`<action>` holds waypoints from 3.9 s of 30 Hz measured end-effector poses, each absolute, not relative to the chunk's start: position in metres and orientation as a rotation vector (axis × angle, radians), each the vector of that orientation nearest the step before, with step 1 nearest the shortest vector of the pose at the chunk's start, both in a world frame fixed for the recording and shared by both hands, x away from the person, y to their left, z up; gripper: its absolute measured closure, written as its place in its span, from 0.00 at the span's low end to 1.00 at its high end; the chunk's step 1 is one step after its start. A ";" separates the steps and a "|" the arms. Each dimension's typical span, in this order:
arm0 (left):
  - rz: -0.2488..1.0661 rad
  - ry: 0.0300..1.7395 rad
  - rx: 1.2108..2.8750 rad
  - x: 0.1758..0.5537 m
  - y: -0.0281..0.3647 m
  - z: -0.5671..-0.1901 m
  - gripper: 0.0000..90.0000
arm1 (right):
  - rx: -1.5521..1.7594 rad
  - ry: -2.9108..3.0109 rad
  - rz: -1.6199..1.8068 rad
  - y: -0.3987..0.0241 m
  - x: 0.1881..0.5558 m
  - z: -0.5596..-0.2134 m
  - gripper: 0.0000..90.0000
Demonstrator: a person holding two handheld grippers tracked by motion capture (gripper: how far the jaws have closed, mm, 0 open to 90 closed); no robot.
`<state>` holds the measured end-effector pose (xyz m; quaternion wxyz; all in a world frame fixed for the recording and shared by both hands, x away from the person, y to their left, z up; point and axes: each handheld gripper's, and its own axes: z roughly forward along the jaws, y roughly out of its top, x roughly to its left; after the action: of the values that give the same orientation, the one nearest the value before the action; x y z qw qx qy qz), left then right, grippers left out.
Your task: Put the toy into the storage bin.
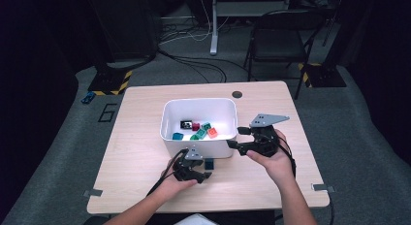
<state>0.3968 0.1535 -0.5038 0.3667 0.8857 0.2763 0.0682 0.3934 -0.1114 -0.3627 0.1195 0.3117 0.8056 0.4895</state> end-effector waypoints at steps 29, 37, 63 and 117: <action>0.208 0.607 2.275 0.401 0.102 -0.514 0.64 | 0.905 2.350 1.438 -0.112 0.393 -0.362 0.38; 0.207 0.586 2.289 0.399 0.103 -0.512 0.65 | 0.911 2.349 1.440 -0.113 0.394 -0.363 0.38; 0.156 0.557 2.248 0.393 0.129 -0.460 0.65 | 0.916 2.346 1.440 -0.114 0.394 -0.362 0.38; 0.202 0.682 2.133 0.514 0.158 -0.352 0.65 | 0.925 2.322 1.421 -0.123 0.389 -0.360 0.38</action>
<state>0.5140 0.1578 -0.3522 0.4321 0.8555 0.2737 0.0810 0.3890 -0.1229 -0.3599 0.1327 0.3188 0.8004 0.4899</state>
